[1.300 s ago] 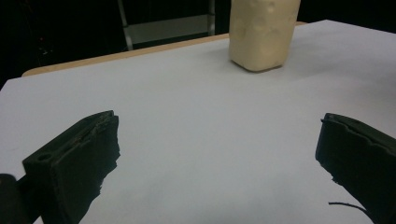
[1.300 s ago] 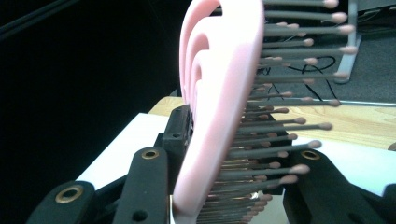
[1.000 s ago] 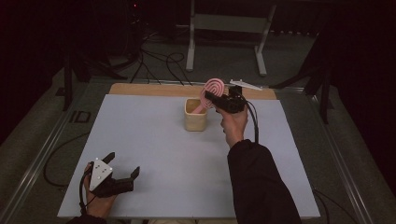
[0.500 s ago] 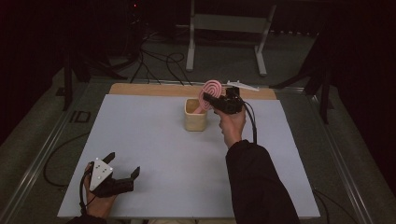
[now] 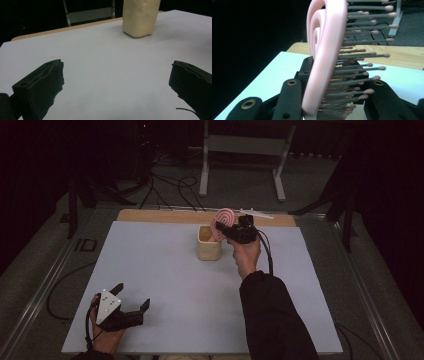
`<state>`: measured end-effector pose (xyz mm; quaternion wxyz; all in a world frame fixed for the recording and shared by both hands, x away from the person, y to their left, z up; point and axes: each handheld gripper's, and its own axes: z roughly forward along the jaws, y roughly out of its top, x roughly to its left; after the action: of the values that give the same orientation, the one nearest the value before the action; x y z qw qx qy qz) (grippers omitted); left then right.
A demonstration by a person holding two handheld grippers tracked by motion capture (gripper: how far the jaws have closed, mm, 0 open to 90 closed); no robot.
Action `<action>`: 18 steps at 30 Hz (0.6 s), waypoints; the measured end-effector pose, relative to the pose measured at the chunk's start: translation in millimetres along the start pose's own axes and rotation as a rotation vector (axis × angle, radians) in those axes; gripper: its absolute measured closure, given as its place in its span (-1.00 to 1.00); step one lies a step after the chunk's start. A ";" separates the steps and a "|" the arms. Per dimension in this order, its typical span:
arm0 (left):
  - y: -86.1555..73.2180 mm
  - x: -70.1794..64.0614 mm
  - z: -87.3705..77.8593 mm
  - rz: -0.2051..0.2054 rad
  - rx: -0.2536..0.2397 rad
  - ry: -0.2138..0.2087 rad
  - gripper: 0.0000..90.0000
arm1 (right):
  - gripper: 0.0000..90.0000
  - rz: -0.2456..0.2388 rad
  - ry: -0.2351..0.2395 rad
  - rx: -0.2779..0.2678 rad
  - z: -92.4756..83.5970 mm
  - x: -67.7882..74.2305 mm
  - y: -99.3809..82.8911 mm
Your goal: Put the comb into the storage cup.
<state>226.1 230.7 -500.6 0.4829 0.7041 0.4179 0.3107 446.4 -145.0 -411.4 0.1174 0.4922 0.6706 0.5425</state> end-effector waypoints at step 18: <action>0.1 0.2 -0.3 0.000 -0.001 0.000 -1.00 | 0.38 -0.018 -0.013 0.025 8.5 4.4 -4.3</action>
<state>226.0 231.0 -500.5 0.4832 0.7038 0.4177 0.3108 447.9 -136.0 -416.6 0.1203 0.4911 0.6807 0.5301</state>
